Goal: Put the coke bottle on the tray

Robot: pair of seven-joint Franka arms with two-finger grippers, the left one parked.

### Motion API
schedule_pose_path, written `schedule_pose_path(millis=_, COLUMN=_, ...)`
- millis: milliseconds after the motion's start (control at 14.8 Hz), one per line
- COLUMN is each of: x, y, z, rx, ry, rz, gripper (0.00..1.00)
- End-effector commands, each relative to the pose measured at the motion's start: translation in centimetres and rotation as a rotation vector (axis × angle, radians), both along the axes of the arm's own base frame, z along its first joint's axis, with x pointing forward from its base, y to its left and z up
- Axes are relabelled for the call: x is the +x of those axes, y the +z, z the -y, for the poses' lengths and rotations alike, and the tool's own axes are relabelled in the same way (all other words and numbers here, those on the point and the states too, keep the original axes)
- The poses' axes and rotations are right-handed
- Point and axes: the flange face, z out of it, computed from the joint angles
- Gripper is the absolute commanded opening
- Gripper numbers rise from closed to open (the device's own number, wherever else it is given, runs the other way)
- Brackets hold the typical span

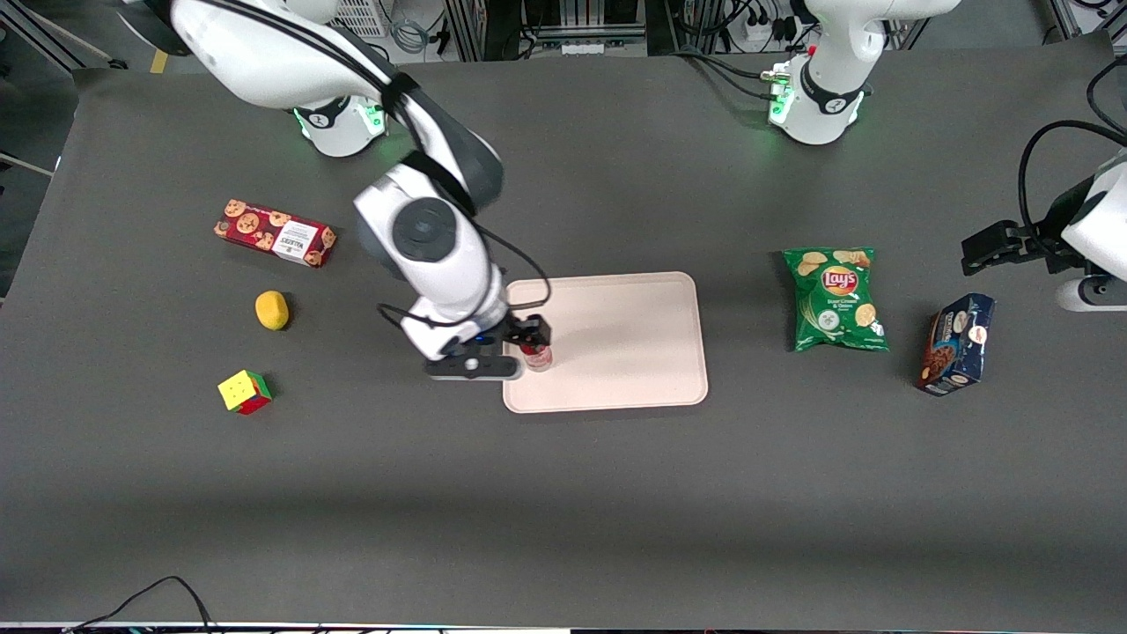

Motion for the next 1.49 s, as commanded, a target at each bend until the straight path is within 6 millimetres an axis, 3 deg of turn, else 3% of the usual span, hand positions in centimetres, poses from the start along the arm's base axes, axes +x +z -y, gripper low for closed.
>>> schedule_pose_path(millis=0, x=-0.7, y=10.5, z=8.2, rx=0.01, ry=-0.071, rz=0.089, gripper=1.0)
schedule_pose_path(millis=68, x=-1.2, y=12.6, z=9.9, rx=-0.024, ry=-0.04, rz=0.089, gripper=1.0)
schedule_pose_path(millis=203, x=-1.2, y=16.5, z=16.2, rx=-0.075, ry=-0.007, rz=0.077, gripper=1.0)
schedule_pose_path(millis=339, x=-1.0, y=20.0, z=24.2, rx=-0.053, ry=0.045, rz=0.074, gripper=1.0)
schedule_pose_path(millis=475, x=-1.1, y=21.7, z=30.3, rx=-0.051, ry=0.056, rz=0.061, gripper=1.0)
schedule_pose_path(millis=678, x=-1.4, y=22.5, z=36.7, rx=-0.071, ry=0.139, rz=0.026, gripper=1.0)
schedule_pose_path(millis=746, x=-1.7, y=22.3, z=37.5, rx=-0.068, ry=0.131, rz=0.001, gripper=1.0)
schedule_pose_path(millis=949, x=-2.2, y=21.7, z=36.9, rx=-0.064, ry=0.132, rz=-0.068, gripper=1.0)
schedule_pose_path(millis=1424, x=-0.5, y=21.9, z=35.8, rx=-0.072, ry=0.15, rz=-0.054, gripper=1.0)
